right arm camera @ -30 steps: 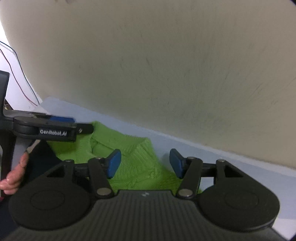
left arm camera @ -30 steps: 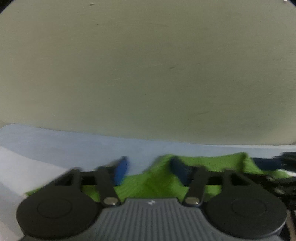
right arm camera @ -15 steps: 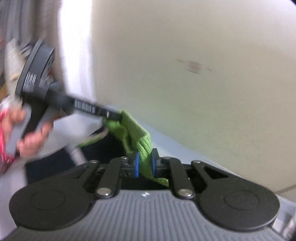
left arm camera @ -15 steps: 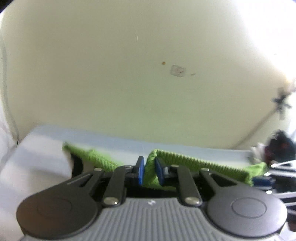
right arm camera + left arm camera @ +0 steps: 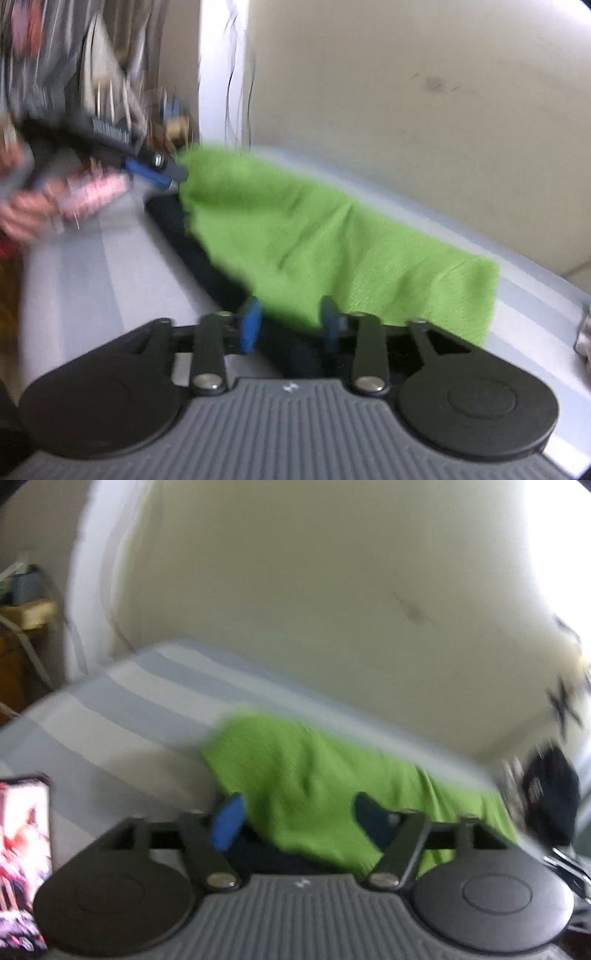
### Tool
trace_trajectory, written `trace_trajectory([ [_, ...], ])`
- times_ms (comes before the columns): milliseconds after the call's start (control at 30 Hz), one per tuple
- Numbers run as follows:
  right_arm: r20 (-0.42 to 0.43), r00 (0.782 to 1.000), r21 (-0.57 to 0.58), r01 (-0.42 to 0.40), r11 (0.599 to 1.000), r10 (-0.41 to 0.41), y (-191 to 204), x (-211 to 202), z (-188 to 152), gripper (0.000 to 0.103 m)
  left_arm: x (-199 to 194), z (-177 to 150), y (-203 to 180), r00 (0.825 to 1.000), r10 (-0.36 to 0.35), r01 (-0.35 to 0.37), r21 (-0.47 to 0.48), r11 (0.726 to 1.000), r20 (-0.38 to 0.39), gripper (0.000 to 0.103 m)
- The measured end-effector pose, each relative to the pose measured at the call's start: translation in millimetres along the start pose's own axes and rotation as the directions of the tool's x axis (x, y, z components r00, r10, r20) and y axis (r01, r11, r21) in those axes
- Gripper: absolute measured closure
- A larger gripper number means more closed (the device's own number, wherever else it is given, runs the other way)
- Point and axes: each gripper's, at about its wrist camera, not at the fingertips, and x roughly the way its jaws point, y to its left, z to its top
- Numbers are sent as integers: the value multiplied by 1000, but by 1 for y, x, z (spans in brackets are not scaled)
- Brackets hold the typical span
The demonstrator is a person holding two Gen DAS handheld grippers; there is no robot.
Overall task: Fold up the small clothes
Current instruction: 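Lay the folded sweater flat, green side up, and open both grippers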
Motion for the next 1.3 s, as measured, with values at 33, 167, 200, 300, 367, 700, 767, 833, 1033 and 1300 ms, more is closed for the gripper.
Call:
trace_trajectory([
  [33, 30, 999, 29, 34, 999, -35, -6, -9, 2, 50, 1, 6, 7, 999, 33, -32, -23, 999, 23, 3],
  [167, 70, 983, 262, 144, 954, -167, -53, -24, 3, 46, 46, 28, 25, 997, 78, -79, -129, 989, -14, 5],
  [200, 65, 979, 335, 159, 929, -191, -68, -20, -2, 45, 55, 33, 31, 997, 73, -77, -146, 986, -36, 11],
  [300, 18, 976, 482, 182, 857, -218, -96, -1, -16, 45, 96, 43, 28, 984, 146, -154, -77, 985, -102, 33],
  [367, -66, 971, 486, 233, 842, -230, -101, 21, -27, 74, 127, 41, 22, 950, 283, -282, 25, 959, -134, 25],
  [700, -11, 952, 421, 280, 862, -304, -80, -3, -20, 72, 68, 38, 12, 960, 279, -278, -33, 960, 19, 23],
  [767, 31, 956, 426, 252, 869, -293, -80, -11, -8, 70, 60, 42, 14, 967, 246, -240, -91, 966, 63, 23],
  [833, 62, 965, 435, 202, 878, -253, -78, -1, 4, 68, 63, 39, -3, 983, 175, -171, -66, 983, 59, 23],
  [1033, 66, 991, 473, 74, 878, -119, -70, 66, 34, 66, 119, 23, -58, 998, 47, -44, 72, 996, -37, 24],
  [1300, -84, 989, 505, 151, 850, -125, -93, 107, 7, 75, 150, -4, -86, 989, 150, -142, 301, 943, -1, 16],
])
